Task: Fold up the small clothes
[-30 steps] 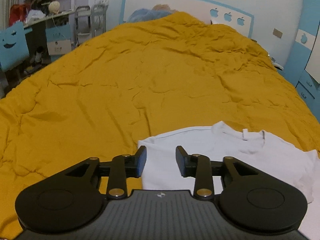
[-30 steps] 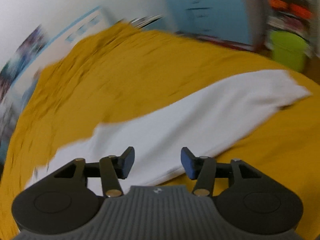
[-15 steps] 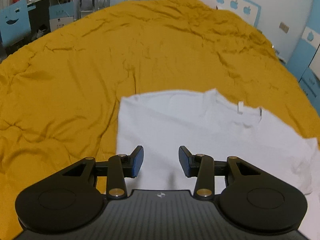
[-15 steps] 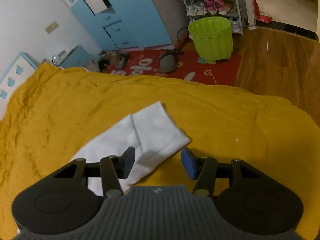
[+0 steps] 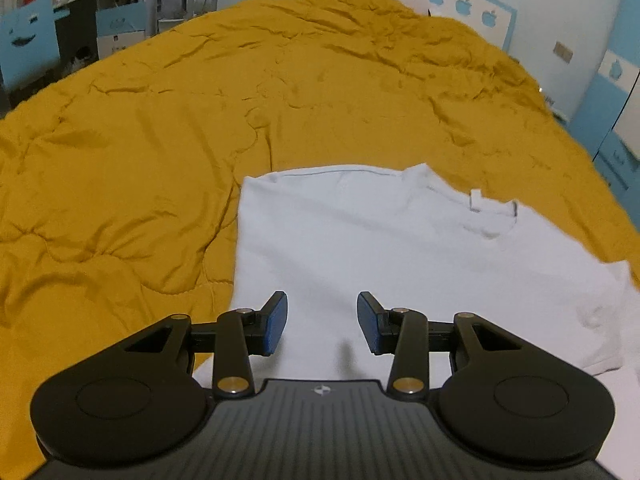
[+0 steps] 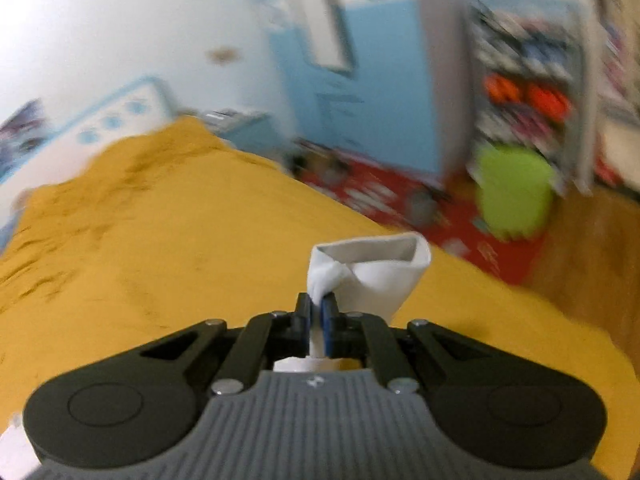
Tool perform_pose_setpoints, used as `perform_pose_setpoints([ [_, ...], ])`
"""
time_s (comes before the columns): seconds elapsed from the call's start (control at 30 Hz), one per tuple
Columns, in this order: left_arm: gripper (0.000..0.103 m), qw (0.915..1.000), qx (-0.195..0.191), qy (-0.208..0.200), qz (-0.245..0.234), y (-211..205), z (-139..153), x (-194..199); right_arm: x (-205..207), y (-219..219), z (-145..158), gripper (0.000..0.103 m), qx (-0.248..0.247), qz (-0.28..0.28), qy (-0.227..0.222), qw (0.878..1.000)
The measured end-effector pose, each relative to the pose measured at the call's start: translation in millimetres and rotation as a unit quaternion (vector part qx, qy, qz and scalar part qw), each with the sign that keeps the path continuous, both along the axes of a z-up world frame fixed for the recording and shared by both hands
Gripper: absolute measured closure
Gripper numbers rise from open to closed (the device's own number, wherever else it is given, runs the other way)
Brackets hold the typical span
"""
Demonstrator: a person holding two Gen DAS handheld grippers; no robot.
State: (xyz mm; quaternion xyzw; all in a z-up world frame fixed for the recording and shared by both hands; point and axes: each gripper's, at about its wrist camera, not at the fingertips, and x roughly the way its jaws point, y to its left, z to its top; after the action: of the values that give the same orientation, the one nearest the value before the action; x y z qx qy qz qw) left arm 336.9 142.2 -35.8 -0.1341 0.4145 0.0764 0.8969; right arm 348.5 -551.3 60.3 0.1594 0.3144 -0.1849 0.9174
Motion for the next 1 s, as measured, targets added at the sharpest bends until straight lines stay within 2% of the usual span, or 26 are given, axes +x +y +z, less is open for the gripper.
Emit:
perform_pose_setpoints([
  [0.13, 0.057, 0.9998, -0.006, -0.015, -0.012, 3.1, 10.8, -9.5, 24.3, 81.4, 55.6, 0.103, 0.002, 0.085, -0.043, 0.995],
  [0.27, 0.058, 0.9988, -0.029, -0.02, -0.035, 7.3, 22.2, -15.3, 53.0, 168.3, 89.7, 0.103, 0.009, 0.16, -0.059, 0.985],
  [0.37, 0.058, 0.9981, -0.039, -0.031, -0.038, 13.7, 30.8, -18.7, 68.5, 236.3, 102.2, 0.103, 0.011, 0.209, -0.062, 0.976],
  [0.47, 0.058, 0.9966, -0.061, -0.037, -0.04, 22.4, 34.9, -19.1, 75.7, 301.4, 97.7, 0.103, 0.019, 0.251, -0.052, 0.966],
  [0.57, 0.058, 0.995, -0.079, -0.041, -0.045, 27.9, 35.2, -18.2, 71.4, 371.8, 74.1, 0.103, 0.015, 0.291, -0.029, 0.956],
  [0.7, 0.058, 0.9933, -0.1, -0.041, -0.041, 34.6, 30.0, -17.3, 64.5, 441.9, 10.6, 0.103, 0.032, 0.331, 0.024, 0.943],
  [0.9, 0.058, 0.9881, -0.145, -0.037, -0.037, 45.6, 17.9, -12.6, 54.4, 497.6, -96.0, 0.103, 0.075, 0.369, 0.113, 0.92],
  [1.0, 0.058, 0.9827, -0.177, -0.036, -0.039, 50.0, 10.1, -9.6, 46.9, 518.7, -132.3, 0.103, 0.095, 0.374, 0.151, 0.91],
])
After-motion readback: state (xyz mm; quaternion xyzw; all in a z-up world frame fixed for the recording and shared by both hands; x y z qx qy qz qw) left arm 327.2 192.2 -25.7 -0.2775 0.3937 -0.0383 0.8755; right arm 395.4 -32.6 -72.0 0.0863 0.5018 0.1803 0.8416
